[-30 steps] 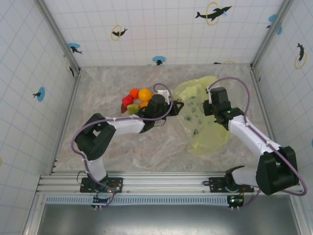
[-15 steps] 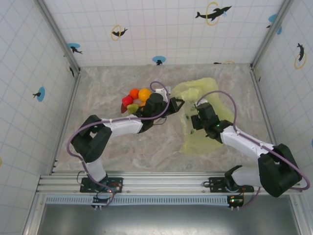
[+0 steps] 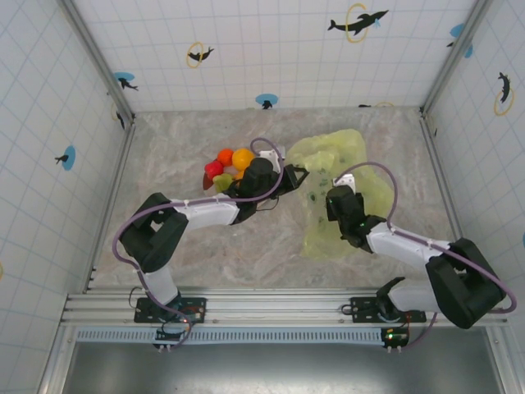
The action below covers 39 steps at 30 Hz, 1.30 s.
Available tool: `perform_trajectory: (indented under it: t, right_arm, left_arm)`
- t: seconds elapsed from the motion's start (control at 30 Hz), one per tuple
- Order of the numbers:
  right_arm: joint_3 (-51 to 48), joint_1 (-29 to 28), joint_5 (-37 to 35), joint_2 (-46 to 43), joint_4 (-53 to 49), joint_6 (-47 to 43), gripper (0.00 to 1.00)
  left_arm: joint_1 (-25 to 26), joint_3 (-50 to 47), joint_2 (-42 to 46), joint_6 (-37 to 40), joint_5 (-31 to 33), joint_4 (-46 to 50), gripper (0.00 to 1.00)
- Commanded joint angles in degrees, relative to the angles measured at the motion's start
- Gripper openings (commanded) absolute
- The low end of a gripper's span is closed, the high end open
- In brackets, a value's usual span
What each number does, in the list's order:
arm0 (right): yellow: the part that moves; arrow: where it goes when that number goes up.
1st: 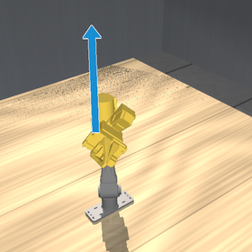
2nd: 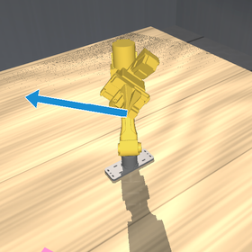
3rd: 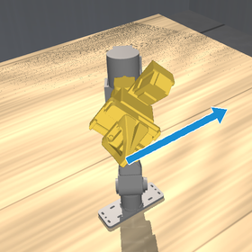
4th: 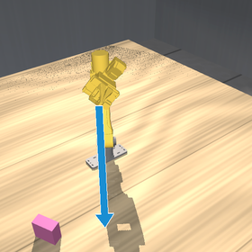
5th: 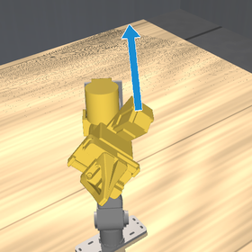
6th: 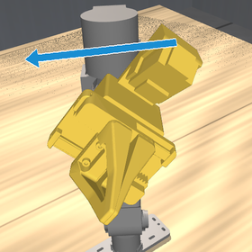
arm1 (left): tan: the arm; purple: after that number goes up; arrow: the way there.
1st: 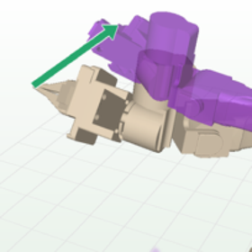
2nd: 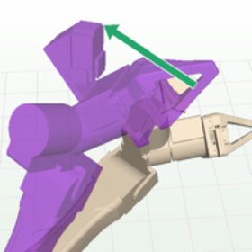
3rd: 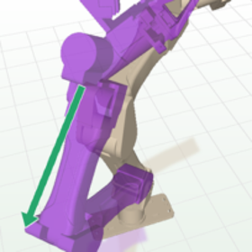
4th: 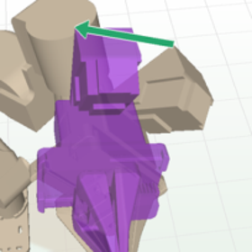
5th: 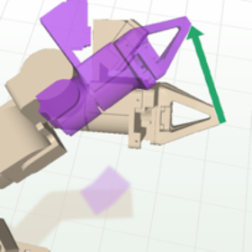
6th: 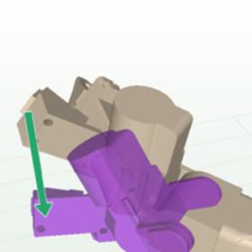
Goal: Place the fruits into the plastic bag
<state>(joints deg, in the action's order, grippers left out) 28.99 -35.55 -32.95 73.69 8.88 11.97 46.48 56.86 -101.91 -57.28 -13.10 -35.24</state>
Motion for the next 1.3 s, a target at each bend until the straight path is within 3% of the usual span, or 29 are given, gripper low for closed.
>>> perform_trajectory:
  t: [0.0,0.07,0.17,0.43,0.67,0.83,0.93,1.27]
  right_arm:
    - [3.6,0.5,-5.8,1.6,3.7,-2.2,0.27]
    - [6.8,1.7,-6.5,1.2,-0.8,-4.8,0.1]
    - [11.2,3.8,-5.0,-1.0,-9.6,-7.2,0.01]
    - [23.3,14.7,14.3,-5.7,-30.6,-6.3,0.0]
    - [25.5,22.9,26.0,-6.0,-31.5,-4.0,0.0]
    - [23.0,24.0,30.6,-5.7,-28.0,-1.1,0.0]
    - [20.6,24.0,30.4,-5.6,-26.4,-0.7,0.0]
    - [14.9,24.3,33.5,-6.5,-18.4,6.8,0.0]
  left_arm:
    - [-0.2,-0.4,0.5,-0.6,-0.6,-1.5,0.0]
    - [-0.5,-2.1,0.2,-0.3,0.0,-1.0,0.0]
    - [-1.0,-2.2,-1.1,1.6,1.5,0.9,0.0]
    - [-1.3,1.2,-7.2,9.4,7.2,7.5,0.0]
    - [-1.3,4.8,-12.5,15.0,11.7,13.4,0.0]
    - [-1.3,5.3,-12.8,17.4,8.2,13.3,0.01]
    - [-1.3,4.1,-10.9,17.8,4.9,11.3,0.09]
    - [-2.0,-4.2,1.4,22.1,-4.7,13.6,0.72]
